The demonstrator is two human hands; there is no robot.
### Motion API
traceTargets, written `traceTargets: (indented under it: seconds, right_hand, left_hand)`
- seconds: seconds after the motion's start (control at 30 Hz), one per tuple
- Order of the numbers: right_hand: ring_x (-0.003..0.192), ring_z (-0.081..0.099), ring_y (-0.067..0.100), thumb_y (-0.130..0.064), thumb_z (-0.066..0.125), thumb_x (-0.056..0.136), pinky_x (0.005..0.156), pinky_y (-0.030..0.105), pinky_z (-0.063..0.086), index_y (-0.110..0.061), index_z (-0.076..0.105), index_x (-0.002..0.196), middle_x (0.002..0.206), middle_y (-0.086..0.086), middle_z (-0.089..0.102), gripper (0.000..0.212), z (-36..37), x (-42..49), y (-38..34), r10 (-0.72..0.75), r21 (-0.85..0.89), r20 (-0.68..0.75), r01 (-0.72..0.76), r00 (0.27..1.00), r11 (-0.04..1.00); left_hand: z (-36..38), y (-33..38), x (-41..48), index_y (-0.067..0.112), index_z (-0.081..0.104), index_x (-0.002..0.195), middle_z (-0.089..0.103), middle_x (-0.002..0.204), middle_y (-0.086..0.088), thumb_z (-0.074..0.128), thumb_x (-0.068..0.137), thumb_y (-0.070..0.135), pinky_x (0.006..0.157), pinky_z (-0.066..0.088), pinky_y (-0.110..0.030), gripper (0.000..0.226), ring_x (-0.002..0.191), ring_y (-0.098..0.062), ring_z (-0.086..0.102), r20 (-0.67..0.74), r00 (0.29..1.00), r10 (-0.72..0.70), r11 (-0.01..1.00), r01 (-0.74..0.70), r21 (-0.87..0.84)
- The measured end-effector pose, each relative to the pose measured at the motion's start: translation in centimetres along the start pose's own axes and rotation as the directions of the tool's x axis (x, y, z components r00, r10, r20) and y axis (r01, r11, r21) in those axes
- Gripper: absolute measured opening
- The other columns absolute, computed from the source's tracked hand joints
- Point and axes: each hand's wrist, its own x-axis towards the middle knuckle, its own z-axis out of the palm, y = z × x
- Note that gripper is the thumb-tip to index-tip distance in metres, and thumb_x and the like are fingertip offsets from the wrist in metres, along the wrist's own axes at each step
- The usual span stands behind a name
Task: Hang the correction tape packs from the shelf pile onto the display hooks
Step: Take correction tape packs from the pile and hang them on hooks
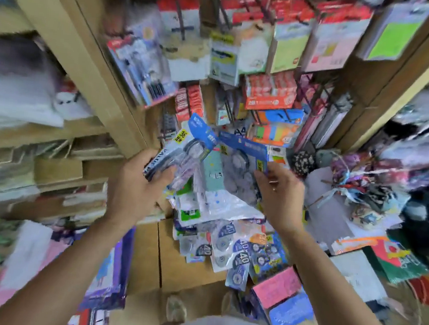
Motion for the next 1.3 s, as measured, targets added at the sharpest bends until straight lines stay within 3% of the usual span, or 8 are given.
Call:
traceTargets:
  seconds: [0.07, 0.23, 0.37, 0.5, 0.67, 0.97, 1.17, 1.3]
  right_hand:
    - [0.058, 0.056, 0.021, -0.019, 0.068, 0.092, 0.053, 0.037, 0.041, -0.014, 0.058, 0.077, 0.063, 0.0, 0.061, 0.019, -1.0, 1.5, -3.1, -0.059, 0.044, -0.04, 0.061, 0.997, 0.997]
    - [0.06, 0.056, -0.007, -0.01, 0.068, 0.092, 0.054, 0.006, 0.035, -0.025, 0.06, 0.086, 0.065, -0.016, 0.058, 0.018, -3.5, 5.0, -10.2, -0.225, 0.063, -0.165, 0.238, 0.96, 0.969]
    - [0.058, 0.05, 0.0, -0.013, 0.066, 0.094, 0.055, 0.019, 0.039, -0.022, 0.064, 0.087, 0.067, -0.011, 0.062, 0.011, -4.6, 8.3, -14.5, -0.289, 0.14, -0.185, 0.316, 0.939, 0.938]
    - [0.065, 0.054, 0.007, -0.025, 0.064, 0.093, 0.064, 0.036, 0.046, -0.024, 0.068, 0.092, 0.077, -0.007, 0.069, 0.004, -5.4, 12.0, -19.0, -0.322, 0.228, -0.218, 0.369, 0.921, 0.901]
    - [0.066, 0.054, 0.019, -0.019, 0.062, 0.097, 0.06, 0.037, 0.044, -0.012, 0.068, 0.096, 0.083, 0.023, 0.067, 0.009, -6.9, 15.2, -24.6, -0.388, 0.294, -0.217, 0.439, 0.896, 0.849]
    - [0.076, 0.062, 0.012, -0.009, 0.062, 0.096, 0.071, 0.03, 0.052, -0.021, 0.071, 0.09, 0.083, -0.004, 0.073, 0.016, -9.7, 19.7, -33.2, -0.365, 0.514, -0.287, 0.464, 0.886, 0.722]
    - [0.061, 0.063, 0.011, -0.008, 0.064, 0.094, 0.061, 0.028, 0.052, -0.02, 0.068, 0.076, 0.07, -0.006, 0.07, 0.022, -10.7, 23.3, -37.7, -0.256, 0.604, -0.293, 0.386, 0.921, 0.697]
    - [0.061, 0.064, 0.008, -0.008, 0.063, 0.094, 0.059, 0.027, 0.054, -0.022, 0.068, 0.075, 0.066, -0.01, 0.07, 0.025, -10.5, 25.5, -40.0, -0.277, 0.58, -0.305, 0.408, 0.911, 0.705]
  left_hand:
    - [-2.9, 1.5, 1.3, 0.026, 0.059, 0.087, 0.063, 0.069, 0.004, 0.075, 0.086, 0.032, 0.059, 0.038, -0.01, 0.017, 0.065, -0.013, 0.054, -0.086, 0.993, 0.078, 0.996, -0.082, -0.042]
    - [-8.9, 4.7, 4.5, 0.019, 0.067, 0.097, 0.06, 0.071, 0.025, 0.076, 0.082, 0.029, 0.064, 0.039, -0.004, 0.02, 0.071, 0.013, 0.058, -0.334, 0.91, 0.245, 0.959, -0.277, -0.051]
    - [-12.3, 6.8, 7.7, 0.011, 0.069, 0.097, 0.06, 0.078, 0.026, 0.077, 0.082, 0.027, 0.066, 0.04, -0.004, 0.023, 0.07, 0.015, 0.057, -0.456, 0.831, 0.319, 0.92, -0.387, -0.062]
    - [-15.0, 8.5, 10.9, 0.031, 0.064, 0.102, 0.065, 0.074, 0.023, 0.073, 0.083, 0.046, 0.064, 0.051, -0.032, 0.026, 0.066, 0.0, 0.058, -0.512, 0.789, 0.339, 0.889, -0.447, -0.099]
    - [-18.4, 11.8, 14.4, 0.038, 0.06, 0.097, 0.065, 0.074, 0.022, 0.072, 0.084, 0.047, 0.061, 0.046, -0.025, 0.02, 0.065, 0.006, 0.056, -0.614, 0.669, 0.418, 0.815, -0.575, -0.072]
    - [-23.3, 16.4, 21.0, 0.028, 0.054, 0.094, 0.062, 0.074, 0.032, 0.078, 0.086, 0.03, 0.066, 0.04, -0.007, 0.025, 0.069, 0.015, 0.056, -0.771, 0.499, 0.396, 0.741, -0.67, -0.053]
    - [-25.1, 18.5, 25.4, 0.014, 0.06, 0.092, 0.061, 0.075, 0.003, 0.075, 0.087, 0.039, 0.068, 0.05, -0.045, 0.029, 0.071, -0.026, 0.06, -0.812, 0.398, 0.428, 0.725, -0.687, 0.045]
    - [-25.4, 18.9, 28.2, 0.013, 0.062, 0.094, 0.061, 0.076, 0.0, 0.073, 0.088, 0.037, 0.066, 0.047, -0.041, 0.027, 0.073, -0.031, 0.059, -0.816, 0.302, 0.493, 0.716, -0.674, 0.183]
